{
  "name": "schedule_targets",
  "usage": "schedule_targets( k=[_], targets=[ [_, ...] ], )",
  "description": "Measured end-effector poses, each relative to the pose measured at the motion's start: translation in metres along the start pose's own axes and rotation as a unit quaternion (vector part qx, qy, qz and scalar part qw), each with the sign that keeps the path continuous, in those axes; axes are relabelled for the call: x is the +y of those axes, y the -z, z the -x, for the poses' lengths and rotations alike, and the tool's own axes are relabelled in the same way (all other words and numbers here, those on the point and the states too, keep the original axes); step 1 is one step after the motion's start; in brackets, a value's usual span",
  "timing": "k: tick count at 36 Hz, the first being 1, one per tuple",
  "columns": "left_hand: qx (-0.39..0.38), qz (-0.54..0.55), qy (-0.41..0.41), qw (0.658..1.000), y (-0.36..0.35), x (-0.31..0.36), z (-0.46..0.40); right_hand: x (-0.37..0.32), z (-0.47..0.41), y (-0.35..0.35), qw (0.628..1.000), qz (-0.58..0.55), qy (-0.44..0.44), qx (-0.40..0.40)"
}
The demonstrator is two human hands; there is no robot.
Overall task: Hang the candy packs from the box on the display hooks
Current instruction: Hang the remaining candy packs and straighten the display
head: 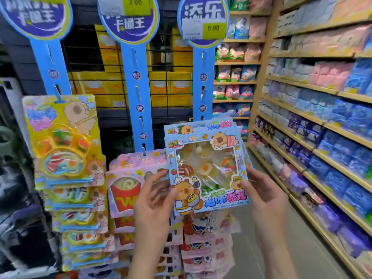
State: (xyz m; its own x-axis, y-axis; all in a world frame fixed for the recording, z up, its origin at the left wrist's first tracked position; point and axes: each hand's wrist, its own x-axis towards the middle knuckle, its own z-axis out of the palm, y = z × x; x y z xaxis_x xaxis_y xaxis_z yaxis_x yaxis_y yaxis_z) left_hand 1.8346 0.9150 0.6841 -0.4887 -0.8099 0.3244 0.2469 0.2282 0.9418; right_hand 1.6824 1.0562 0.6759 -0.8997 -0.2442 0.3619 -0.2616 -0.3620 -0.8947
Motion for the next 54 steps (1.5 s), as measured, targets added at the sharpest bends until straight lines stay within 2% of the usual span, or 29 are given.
schedule_targets(
  k=[7,17,25,32,39,49,54],
  targets=[
    [0.011,-0.032,-0.056,0.998,-0.033,0.02,-0.033,-0.016,-0.032,-0.011,0.997,0.026,0.055,0.052],
    [0.039,-0.074,-0.108,0.991,-0.039,0.035,-0.062,-0.012,-0.056,-0.03,0.997,0.036,0.06,0.032],
    [0.043,-0.067,-0.096,0.992,-0.035,0.034,-0.07,-0.008,-0.062,-0.041,0.997,0.041,0.064,0.027],
    [0.027,-0.069,-0.117,0.99,-0.037,0.038,-0.076,-0.014,-0.065,-0.041,0.996,0.035,0.072,0.034],
    [0.023,-0.082,-0.09,0.992,-0.035,0.029,-0.072,-0.011,-0.064,-0.034,0.995,0.073,0.069,0.018],
    [0.054,-0.082,-0.068,0.993,-0.038,0.017,-0.062,0.002,-0.056,-0.028,0.995,0.079,0.058,0.023],
    [0.065,-0.127,-0.056,0.988,-0.032,0.008,-0.058,0.007,-0.05,-0.025,0.994,0.094,0.045,0.043]
  ],
)
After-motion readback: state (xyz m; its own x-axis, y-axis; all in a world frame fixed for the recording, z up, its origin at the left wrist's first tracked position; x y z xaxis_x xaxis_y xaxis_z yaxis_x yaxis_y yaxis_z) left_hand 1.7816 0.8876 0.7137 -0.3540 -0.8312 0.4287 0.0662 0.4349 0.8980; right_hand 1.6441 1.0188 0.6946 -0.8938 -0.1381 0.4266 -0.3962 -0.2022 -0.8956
